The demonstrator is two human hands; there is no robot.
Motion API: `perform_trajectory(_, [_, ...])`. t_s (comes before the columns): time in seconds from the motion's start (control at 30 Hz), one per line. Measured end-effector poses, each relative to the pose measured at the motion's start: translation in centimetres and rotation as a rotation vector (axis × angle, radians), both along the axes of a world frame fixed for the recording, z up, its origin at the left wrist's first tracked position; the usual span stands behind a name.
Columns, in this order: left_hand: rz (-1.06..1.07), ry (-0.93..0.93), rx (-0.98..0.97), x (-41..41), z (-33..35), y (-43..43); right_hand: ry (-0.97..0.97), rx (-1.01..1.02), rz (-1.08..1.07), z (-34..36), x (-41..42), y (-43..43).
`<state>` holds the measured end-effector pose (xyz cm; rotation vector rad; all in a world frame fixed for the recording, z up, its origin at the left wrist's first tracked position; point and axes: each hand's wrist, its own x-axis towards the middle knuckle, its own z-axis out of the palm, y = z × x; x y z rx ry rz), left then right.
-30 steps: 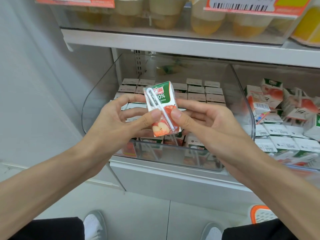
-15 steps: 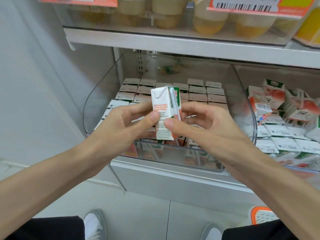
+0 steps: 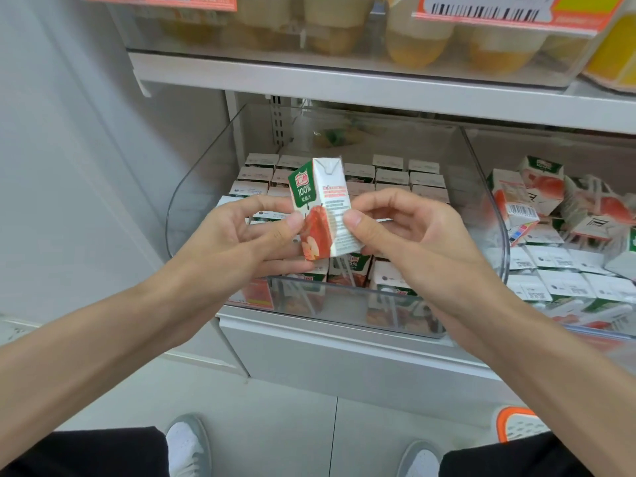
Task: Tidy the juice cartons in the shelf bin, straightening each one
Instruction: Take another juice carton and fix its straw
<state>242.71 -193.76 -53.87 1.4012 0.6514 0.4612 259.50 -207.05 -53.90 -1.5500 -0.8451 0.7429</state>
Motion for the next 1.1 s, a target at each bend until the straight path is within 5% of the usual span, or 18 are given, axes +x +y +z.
perform_trajectory(0.67, [0.006,-0.009,0.270,0.3,-0.6,0.4,0.068,-0.060,0.049,0.3,-0.6,0.0])
perform_trajectory(1.1, [-0.107,-0.075,0.042,0.7,-0.2,-0.6,-0.052,0.005,0.119,0.4,-1.2,0.1])
